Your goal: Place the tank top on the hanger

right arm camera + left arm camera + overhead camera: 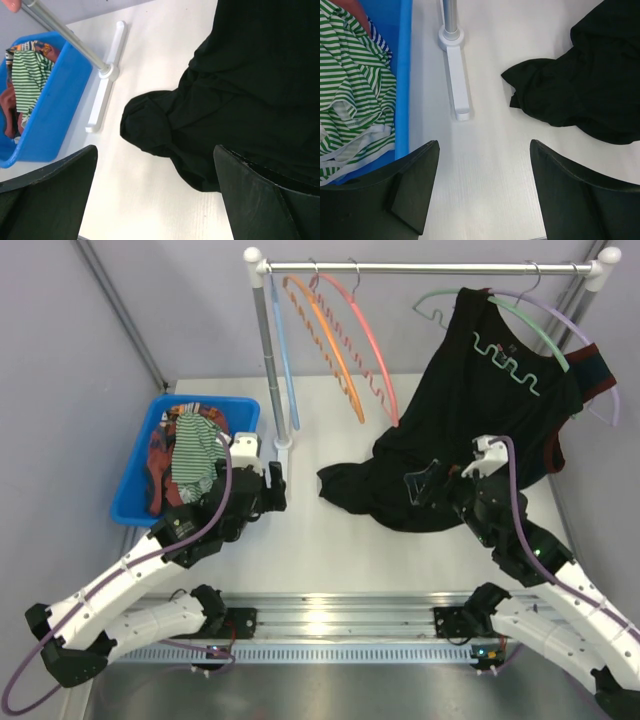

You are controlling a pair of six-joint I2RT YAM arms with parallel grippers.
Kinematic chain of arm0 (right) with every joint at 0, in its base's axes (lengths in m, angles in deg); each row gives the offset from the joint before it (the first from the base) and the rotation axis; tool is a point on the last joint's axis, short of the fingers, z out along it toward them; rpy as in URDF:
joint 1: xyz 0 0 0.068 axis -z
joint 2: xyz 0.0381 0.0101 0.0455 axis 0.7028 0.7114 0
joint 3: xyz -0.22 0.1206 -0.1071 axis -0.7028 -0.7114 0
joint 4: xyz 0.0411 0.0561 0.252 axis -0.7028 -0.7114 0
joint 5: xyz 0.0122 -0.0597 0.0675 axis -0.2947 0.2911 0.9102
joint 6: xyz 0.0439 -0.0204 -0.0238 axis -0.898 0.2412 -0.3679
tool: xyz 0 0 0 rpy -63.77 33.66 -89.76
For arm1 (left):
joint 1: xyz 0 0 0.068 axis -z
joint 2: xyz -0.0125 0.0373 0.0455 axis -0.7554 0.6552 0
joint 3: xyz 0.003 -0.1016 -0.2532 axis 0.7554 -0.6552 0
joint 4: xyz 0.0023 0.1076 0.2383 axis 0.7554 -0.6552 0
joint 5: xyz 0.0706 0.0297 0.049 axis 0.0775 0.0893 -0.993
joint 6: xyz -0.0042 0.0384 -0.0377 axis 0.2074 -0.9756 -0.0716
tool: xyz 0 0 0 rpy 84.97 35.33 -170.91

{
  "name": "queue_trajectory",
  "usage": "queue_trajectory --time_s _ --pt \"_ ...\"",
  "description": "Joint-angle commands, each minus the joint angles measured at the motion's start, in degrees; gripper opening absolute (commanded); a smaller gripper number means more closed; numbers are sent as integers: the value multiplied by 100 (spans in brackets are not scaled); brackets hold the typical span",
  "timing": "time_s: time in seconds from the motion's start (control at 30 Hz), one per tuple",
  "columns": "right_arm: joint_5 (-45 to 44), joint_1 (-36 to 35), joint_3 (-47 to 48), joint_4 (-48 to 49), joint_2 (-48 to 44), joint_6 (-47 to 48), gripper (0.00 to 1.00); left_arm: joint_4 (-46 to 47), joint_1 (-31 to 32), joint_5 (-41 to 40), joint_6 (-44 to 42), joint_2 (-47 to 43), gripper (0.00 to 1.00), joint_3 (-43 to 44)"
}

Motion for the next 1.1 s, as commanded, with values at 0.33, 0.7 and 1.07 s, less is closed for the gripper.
queue_trajectory --time_s 0.33,0.7,1.07 --pt "256 -81 350 -295 323 271 100 -69 -156 -968 397 568 84 306" --pt "1258 -81 289 -32 886 183 100 404 -3836 1201 -33 2336 81 1563" --pt "1628 -81 148 109 1070 78 100 950 -4823 1018 -262 4270 75 1739"
